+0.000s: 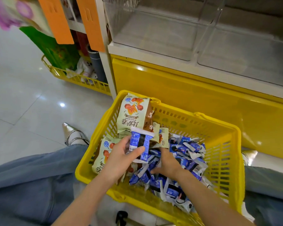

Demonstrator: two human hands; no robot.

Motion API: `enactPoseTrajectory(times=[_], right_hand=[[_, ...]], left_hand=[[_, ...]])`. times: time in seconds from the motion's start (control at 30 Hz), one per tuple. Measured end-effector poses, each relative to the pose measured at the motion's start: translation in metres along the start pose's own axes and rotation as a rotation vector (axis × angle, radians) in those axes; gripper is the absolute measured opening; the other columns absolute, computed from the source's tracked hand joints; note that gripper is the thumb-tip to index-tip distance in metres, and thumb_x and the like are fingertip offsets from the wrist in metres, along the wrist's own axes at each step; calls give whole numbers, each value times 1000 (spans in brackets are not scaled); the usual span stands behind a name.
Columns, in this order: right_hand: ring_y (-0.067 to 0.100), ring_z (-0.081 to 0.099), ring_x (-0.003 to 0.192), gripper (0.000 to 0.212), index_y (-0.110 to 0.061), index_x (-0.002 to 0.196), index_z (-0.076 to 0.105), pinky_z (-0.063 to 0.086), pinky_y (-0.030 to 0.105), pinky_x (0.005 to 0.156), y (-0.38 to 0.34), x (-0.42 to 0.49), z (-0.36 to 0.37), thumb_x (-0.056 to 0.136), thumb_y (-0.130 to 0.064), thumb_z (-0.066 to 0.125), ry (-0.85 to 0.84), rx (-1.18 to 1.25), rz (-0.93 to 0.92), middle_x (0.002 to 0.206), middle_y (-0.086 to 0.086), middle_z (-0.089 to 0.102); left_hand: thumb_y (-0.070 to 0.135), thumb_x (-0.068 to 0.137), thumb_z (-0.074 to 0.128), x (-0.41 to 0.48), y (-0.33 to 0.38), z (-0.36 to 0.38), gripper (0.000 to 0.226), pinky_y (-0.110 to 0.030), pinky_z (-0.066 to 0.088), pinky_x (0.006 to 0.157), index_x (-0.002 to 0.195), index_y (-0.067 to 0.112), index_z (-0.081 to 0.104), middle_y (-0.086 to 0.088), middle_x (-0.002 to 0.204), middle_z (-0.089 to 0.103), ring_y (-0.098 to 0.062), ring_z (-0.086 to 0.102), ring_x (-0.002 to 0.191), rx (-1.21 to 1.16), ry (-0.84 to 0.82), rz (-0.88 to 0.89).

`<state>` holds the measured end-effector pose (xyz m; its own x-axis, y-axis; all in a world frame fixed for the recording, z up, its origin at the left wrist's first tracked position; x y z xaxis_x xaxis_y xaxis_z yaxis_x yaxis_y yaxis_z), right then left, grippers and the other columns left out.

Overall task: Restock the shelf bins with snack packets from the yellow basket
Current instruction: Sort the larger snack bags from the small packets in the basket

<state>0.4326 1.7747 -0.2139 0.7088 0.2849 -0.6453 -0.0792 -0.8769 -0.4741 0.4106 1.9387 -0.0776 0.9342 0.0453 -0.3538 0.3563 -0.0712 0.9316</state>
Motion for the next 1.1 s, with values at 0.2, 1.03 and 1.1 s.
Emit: enactPoseTrajectory(times=[0.2, 1.03, 1.1], right_hand=[[31, 43, 124, 83, -15, 142, 23, 41, 40, 99, 2, 10, 1, 78, -36, 72, 68, -357, 14, 144, 9, 32], [15, 40, 128, 60, -21, 142, 30, 32, 27, 107, 16, -63, -73, 91, -43, 54, 285, -209, -140, 144, -1, 36], [15, 41, 128, 64, -21, 143, 29, 35, 27, 104, -4, -61, -24, 90, -44, 56, 114, -150, -196, 144, 0, 36]], left_hand=[[18, 83, 67, 7, -8, 5, 26, -9, 49, 72, 98, 37, 56, 20, 95, 69, 5, 63, 90, 31, -12, -23], [13, 84, 65, -5, -9, 3, 32, -6, 45, 72, 99, 40, 54, 12, 99, 66, 7, 60, 92, 83, 76, 70], [13, 83, 66, -8, -4, -3, 34, -3, 44, 71, 97, 41, 54, 16, 97, 66, 10, 59, 91, 87, 100, 88]])
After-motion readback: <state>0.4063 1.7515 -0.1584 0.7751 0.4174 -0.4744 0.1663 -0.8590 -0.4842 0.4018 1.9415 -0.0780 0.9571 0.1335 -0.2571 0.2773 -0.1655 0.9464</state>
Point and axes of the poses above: each hand's wrist, its own x-axis towards the middle knuckle, its own z-axis out of the palm, y = z × x, the point moved 9 cm from there along x, towards the middle knuckle
